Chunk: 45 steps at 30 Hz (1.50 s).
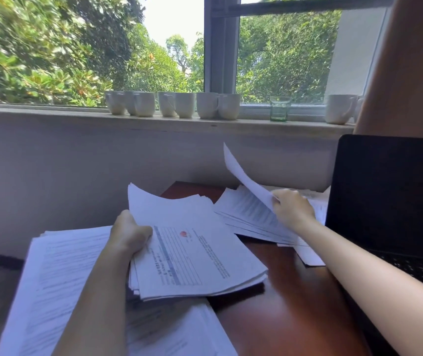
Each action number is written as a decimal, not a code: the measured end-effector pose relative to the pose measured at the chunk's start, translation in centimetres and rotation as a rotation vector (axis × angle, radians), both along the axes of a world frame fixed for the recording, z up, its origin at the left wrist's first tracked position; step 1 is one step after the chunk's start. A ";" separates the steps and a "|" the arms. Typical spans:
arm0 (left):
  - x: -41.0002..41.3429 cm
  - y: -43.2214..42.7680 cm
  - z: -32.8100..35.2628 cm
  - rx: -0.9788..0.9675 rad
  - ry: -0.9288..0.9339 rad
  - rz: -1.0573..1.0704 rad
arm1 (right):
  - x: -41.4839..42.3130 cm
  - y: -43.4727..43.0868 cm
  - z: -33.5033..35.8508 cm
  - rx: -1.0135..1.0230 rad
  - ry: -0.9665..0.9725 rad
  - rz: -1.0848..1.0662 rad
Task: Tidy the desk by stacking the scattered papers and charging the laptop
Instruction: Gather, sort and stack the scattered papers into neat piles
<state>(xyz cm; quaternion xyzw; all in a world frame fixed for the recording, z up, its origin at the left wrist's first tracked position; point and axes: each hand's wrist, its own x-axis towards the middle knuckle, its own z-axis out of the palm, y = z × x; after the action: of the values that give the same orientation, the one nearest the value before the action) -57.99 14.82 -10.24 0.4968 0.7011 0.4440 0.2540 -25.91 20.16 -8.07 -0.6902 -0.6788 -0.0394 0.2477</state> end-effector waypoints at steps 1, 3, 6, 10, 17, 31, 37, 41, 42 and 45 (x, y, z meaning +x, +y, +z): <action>-0.1 0.1 -0.1 -0.020 -0.012 0.004 | -0.4 -0.1 0.5 0.026 0.054 0.058; -0.2 0.3 -0.3 -0.060 -0.022 -0.006 | -1.2 -0.2 1.6 0.081 0.203 0.192; 0.1 0.3 -0.3 -0.096 -0.006 -0.011 | -2.6 -1.1 3.6 0.073 0.566 0.396; 0.4 0.1 -0.2 -0.105 -0.012 0.012 | -3.4 -2.4 5.6 0.020 1.060 0.572; 0.8 0.6 -0.1 -0.074 -0.119 0.080 | -2.6 -2.0 2.5 -0.339 1.038 0.345; 0.4 0.0 -0.1 -0.174 0.047 0.027 | -5.5 -6.3 -1.5 -0.565 0.588 0.436; 0.4 0.3 -0.4 -0.159 0.095 0.035 | -2.4 -0.3 -1.9 -0.241 0.039 0.189; 0.0 0.7 -0.7 -0.154 0.080 0.028 | -2.2 2.0 -2.3 -0.439 -0.254 0.070; 0.0 0.8 -0.7 -0.152 0.078 0.024 | -2.4 2.4 -2.3 -0.478 -0.327 0.032; -0.1 1.0 -0.9 -0.145 0.085 0.019 | -3.0 3.0 -1.5 -0.448 -0.497 0.094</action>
<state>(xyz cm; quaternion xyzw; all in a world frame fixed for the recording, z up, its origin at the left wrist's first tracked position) -58.12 15.86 -11.10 0.4889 0.7462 0.3730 0.2551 -28.93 23.21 -9.60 -0.6647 -0.7413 -0.0449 -0.0817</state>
